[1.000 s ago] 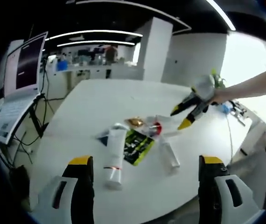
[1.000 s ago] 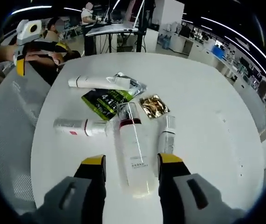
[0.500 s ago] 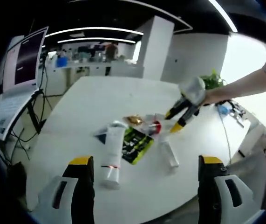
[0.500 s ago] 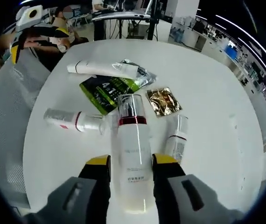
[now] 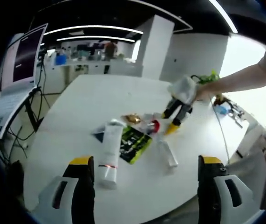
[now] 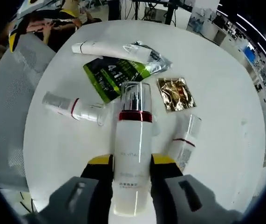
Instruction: Arrange the skincare products in the storage area until every visible bottle or jar stands upright without overlapping.
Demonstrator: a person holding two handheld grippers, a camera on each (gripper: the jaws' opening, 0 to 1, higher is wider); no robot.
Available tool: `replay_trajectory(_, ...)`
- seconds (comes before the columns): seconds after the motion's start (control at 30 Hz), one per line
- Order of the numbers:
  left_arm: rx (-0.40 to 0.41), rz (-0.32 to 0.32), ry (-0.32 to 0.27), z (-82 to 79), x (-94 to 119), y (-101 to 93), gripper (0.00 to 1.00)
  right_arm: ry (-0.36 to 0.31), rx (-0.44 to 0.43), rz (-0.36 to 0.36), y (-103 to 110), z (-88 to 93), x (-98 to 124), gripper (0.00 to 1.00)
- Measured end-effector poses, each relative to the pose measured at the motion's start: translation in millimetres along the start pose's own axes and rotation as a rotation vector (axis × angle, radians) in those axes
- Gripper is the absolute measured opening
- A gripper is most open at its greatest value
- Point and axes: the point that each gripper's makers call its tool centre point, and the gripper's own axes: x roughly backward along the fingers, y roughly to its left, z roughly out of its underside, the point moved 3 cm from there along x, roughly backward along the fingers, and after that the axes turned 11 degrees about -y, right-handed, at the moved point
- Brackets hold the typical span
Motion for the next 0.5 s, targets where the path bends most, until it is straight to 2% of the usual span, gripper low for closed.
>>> replay_trajectory(0.2, -0.001, 0.006, 0.006, 1.3, -1.4, -1.9, 0.89, 0.049, 0.077, -0.014, 0.2, -2.7, -1.3, 0.31)
replay_trajectory(0.5, 0.0, 0.013, 0.008, 2.3, -2.6, -5.3, 0.89, 0.049, 0.049, 0.009, -0.8, -1.7, -0.7, 0.29)
